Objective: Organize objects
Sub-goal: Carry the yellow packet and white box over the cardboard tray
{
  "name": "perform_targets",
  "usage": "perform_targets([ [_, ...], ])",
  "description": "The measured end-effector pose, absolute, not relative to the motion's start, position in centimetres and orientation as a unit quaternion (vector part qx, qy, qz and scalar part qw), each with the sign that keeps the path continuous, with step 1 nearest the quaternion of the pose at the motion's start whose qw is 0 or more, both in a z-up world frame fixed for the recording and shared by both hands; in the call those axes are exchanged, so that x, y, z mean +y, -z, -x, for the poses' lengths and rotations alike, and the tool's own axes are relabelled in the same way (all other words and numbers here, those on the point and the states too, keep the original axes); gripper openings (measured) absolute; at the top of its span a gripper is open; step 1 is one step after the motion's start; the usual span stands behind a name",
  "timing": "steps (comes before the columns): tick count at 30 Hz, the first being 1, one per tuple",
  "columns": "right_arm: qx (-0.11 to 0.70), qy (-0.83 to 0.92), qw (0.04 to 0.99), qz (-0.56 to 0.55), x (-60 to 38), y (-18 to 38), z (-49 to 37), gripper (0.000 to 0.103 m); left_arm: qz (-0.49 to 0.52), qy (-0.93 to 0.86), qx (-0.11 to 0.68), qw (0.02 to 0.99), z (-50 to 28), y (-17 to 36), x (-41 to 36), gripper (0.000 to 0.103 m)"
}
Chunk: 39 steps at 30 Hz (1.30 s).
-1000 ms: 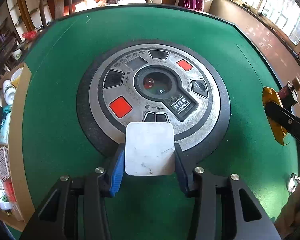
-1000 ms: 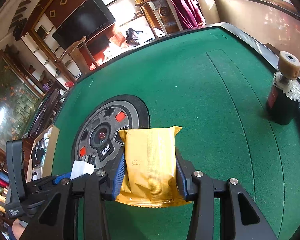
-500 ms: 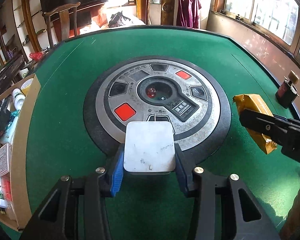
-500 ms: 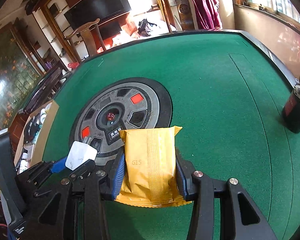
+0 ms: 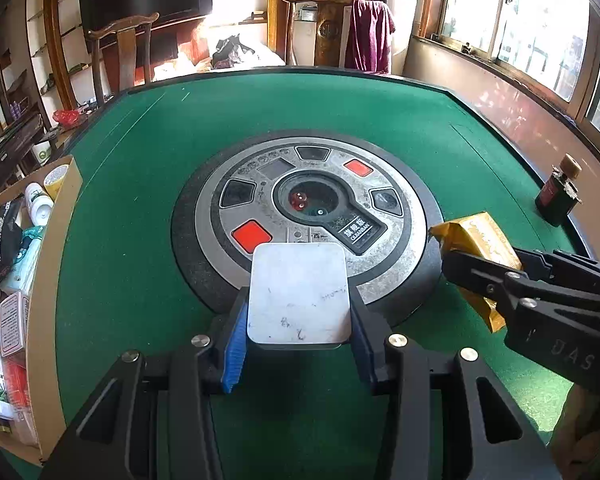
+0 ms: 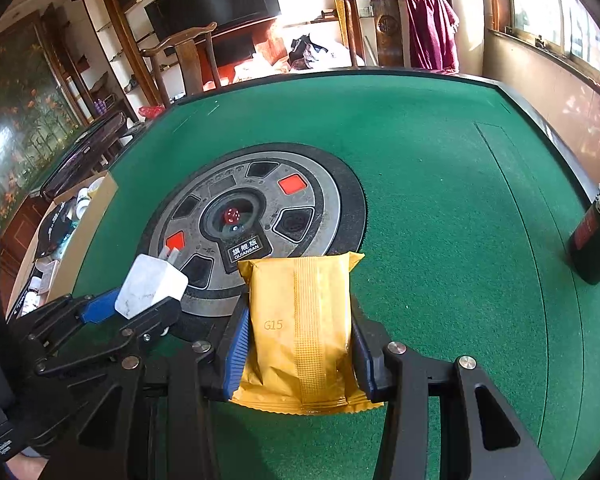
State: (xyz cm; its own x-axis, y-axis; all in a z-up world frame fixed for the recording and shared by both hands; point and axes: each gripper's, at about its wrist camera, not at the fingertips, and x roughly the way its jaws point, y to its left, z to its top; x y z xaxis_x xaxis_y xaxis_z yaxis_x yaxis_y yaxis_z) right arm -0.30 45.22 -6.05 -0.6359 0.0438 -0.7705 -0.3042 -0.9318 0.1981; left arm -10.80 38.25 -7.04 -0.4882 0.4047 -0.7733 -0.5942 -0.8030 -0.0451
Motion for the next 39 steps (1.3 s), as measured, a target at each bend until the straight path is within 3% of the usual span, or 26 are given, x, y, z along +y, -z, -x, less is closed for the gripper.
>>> perform_targets([
  [24,0.153,-0.898,0.104,0.398,44.7,5.1,-0.3,0.048,0.334,-0.897,0.120,0.263,8.6,4.5,37.0,0.044],
  [39,0.145,-0.909,0.087,0.380,41.0,3.3,-1.3,0.048,0.292,-0.919,0.121,0.237,4.2,2.7,31.6,0.044],
])
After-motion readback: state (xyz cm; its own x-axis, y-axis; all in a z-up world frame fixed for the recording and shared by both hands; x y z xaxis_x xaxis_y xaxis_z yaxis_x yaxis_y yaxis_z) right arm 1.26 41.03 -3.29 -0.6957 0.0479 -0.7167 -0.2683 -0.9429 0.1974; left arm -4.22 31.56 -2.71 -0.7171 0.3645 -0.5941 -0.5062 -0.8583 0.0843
